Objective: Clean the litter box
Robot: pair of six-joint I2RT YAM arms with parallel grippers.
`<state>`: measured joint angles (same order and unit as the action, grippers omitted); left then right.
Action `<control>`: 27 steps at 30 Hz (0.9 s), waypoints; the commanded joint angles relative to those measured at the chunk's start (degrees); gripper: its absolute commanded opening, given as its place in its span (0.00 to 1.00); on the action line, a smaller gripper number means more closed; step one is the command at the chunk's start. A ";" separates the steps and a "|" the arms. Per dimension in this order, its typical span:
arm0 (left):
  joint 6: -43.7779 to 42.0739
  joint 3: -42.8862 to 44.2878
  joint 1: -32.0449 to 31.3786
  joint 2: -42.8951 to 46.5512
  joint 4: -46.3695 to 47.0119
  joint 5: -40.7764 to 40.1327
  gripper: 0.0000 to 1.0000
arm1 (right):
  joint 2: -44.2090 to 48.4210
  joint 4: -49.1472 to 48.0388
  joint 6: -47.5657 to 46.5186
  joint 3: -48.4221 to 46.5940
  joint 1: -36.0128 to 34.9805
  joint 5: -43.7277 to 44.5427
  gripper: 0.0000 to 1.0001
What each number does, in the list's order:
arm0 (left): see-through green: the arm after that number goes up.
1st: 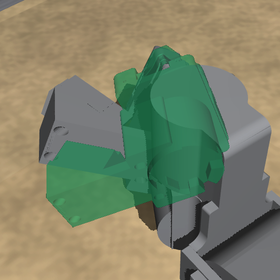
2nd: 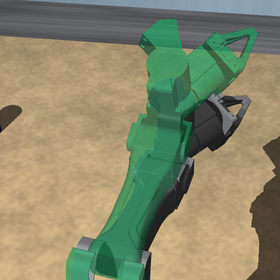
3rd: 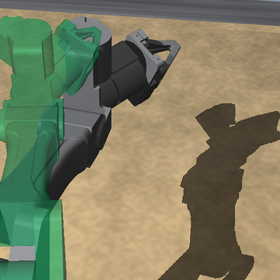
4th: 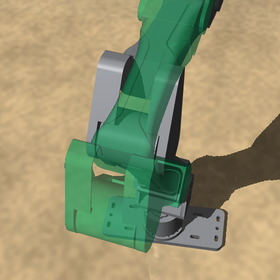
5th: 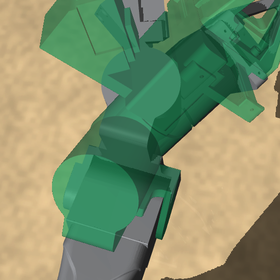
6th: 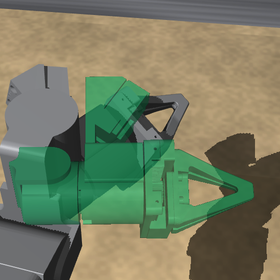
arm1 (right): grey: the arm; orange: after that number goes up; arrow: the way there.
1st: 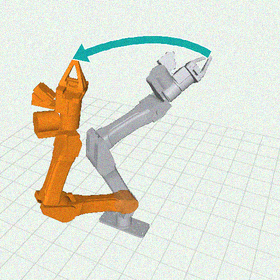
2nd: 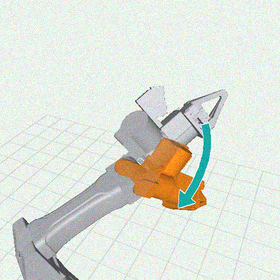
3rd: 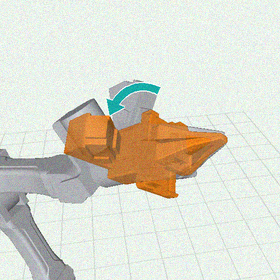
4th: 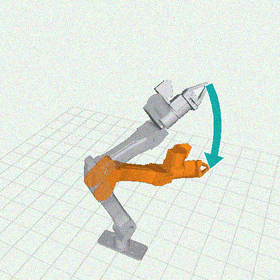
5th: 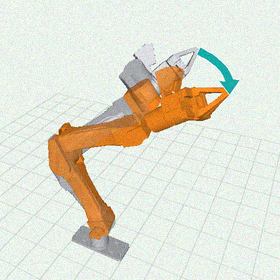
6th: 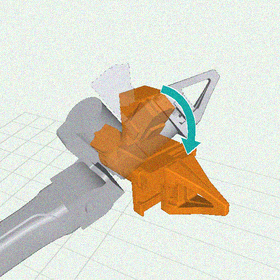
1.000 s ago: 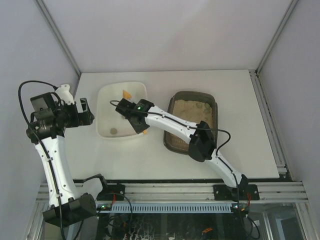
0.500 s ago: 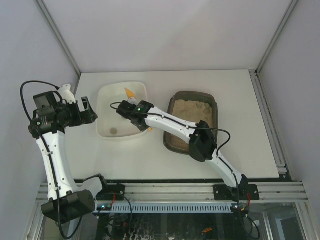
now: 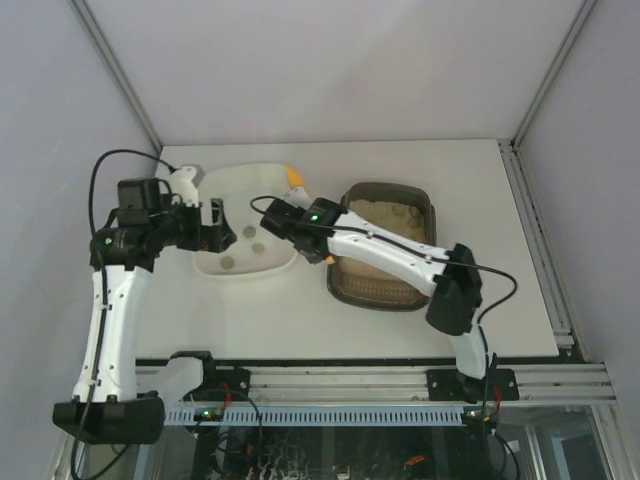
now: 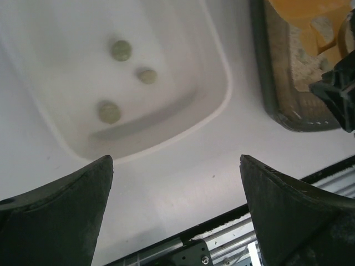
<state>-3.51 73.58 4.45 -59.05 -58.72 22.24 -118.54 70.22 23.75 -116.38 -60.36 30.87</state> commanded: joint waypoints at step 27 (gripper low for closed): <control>7.08 57.43 -34.77 -67.07 12.50 -8.00 1.00 | 41.07 -17.56 26.80 54.07 31.01 -57.62 0.00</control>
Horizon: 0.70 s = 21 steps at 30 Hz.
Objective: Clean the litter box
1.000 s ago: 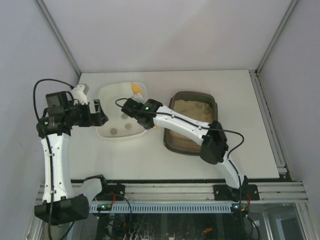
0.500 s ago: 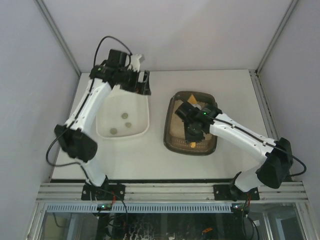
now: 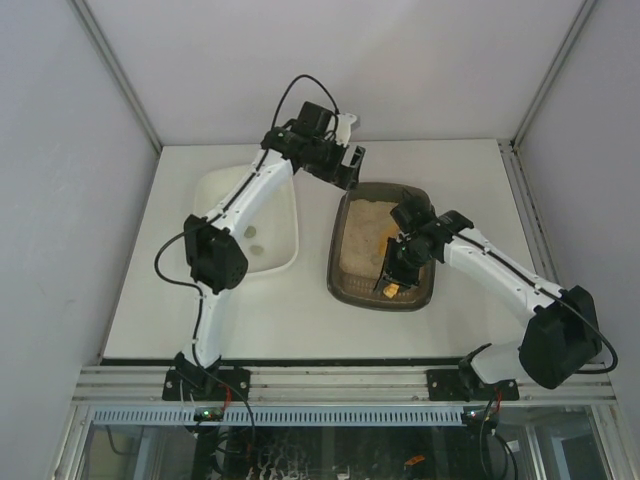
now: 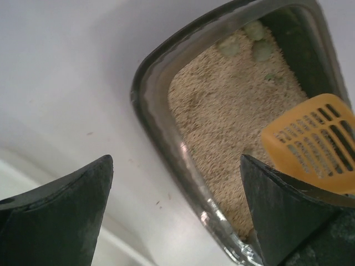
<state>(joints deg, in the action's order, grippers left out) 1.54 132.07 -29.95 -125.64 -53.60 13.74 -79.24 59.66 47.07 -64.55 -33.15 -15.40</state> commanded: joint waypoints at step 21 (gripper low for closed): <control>3.94 -16.10 -0.39 6.65 13.81 5.42 1.00 | -8.74 -58.62 35.74 18.99 14.56 -33.03 0.00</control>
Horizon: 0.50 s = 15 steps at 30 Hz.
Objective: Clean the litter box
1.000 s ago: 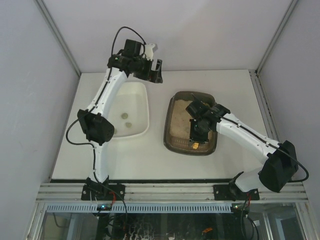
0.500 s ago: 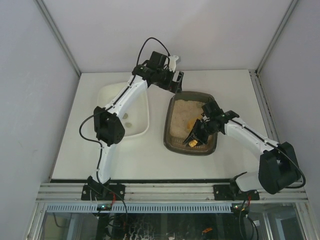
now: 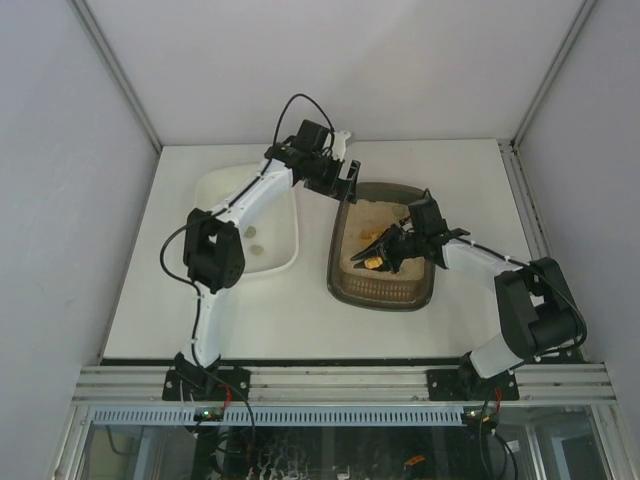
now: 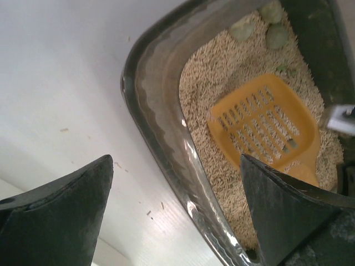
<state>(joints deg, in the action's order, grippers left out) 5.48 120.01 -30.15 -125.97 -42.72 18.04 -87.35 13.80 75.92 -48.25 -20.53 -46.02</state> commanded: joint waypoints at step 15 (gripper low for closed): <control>-0.34 -16.15 -0.16 13.63 5.72 -0.44 1.00 | -9.22 -49.42 27.07 12.94 4.52 -3.85 0.00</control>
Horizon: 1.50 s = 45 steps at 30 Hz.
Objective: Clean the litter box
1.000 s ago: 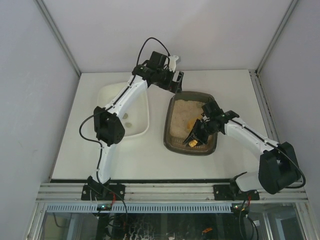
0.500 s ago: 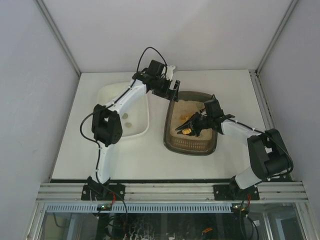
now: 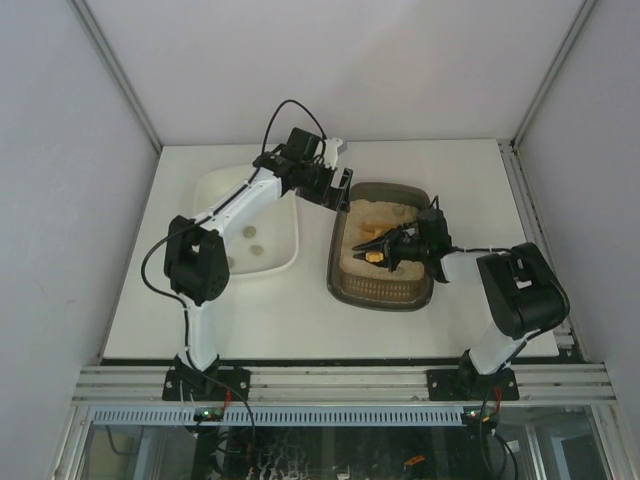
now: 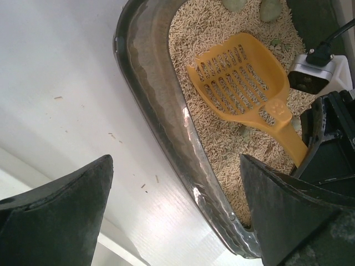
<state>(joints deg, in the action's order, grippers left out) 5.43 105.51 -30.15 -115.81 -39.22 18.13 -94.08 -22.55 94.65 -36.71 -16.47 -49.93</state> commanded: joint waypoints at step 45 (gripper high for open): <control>0.19 -5.75 0.34 3.01 3.22 0.93 1.00 | -10.32 -11.92 -2.21 -8.71 5.13 4.79 0.00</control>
<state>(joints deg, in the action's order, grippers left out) 5.45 101.01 -30.09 -115.37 -37.69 17.87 -103.81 -31.62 96.12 -43.11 -12.03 -45.80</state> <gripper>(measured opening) 0.996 0.188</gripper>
